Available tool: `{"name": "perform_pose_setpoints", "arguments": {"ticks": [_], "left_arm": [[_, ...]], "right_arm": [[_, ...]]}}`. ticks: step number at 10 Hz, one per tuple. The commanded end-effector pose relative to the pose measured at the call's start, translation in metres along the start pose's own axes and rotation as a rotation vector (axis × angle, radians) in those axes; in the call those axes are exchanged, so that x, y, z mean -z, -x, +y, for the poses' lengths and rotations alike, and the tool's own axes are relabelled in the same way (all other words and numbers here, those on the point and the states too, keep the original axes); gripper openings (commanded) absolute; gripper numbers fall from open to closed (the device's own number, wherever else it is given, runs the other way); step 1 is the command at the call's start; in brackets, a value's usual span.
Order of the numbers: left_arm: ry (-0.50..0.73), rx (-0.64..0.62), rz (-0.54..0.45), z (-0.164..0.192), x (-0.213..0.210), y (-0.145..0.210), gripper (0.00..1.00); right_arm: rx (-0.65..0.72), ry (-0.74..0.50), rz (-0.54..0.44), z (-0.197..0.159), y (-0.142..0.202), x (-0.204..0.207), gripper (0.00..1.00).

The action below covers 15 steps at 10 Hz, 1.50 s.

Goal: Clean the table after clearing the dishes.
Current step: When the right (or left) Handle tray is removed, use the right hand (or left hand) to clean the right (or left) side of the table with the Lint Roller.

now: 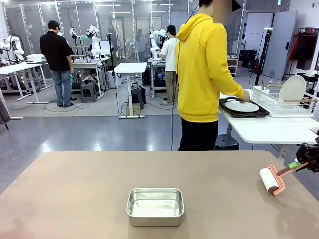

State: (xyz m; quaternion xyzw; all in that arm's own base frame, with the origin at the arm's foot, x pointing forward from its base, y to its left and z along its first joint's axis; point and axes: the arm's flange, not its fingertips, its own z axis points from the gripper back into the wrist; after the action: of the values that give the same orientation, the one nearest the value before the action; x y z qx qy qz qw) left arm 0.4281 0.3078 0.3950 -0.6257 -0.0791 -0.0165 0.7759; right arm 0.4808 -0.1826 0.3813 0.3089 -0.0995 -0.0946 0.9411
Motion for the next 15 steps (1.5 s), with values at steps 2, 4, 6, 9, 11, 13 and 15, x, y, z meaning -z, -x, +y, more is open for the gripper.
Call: {"name": "perform_pose_setpoints", "arguments": {"ticks": [2,4,6,9,11,13,15], "left_arm": [[-0.004,0.009,-0.002,0.000,-0.001,0.002,1.00],[-0.004,0.009,-0.002,0.000,-0.001,0.002,1.00],[-0.004,0.009,-0.002,0.000,-0.001,0.002,1.00],[-0.004,0.009,-0.002,0.000,-0.001,0.002,1.00],[-0.004,0.009,-0.002,0.000,-0.001,0.002,1.00],[-0.004,0.009,-0.002,0.000,-0.001,0.002,1.00],[-0.004,0.009,-0.002,0.000,-0.001,0.002,1.00]], "right_arm": [[-0.004,-0.014,0.015,0.018,0.009,-0.009,0.22],[-0.035,-0.088,0.002,0.038,0.022,-0.027,0.22],[-0.074,-0.082,0.000,0.055,0.039,-0.038,0.22],[-0.057,-0.077,-0.020,0.068,0.049,-0.034,0.22],[-0.085,-0.089,-0.004,0.059,0.039,-0.043,0.22],[-0.085,-0.089,-0.004,0.059,0.039,-0.043,0.22],[-0.085,-0.089,-0.004,0.059,0.039,-0.043,0.22]]}}
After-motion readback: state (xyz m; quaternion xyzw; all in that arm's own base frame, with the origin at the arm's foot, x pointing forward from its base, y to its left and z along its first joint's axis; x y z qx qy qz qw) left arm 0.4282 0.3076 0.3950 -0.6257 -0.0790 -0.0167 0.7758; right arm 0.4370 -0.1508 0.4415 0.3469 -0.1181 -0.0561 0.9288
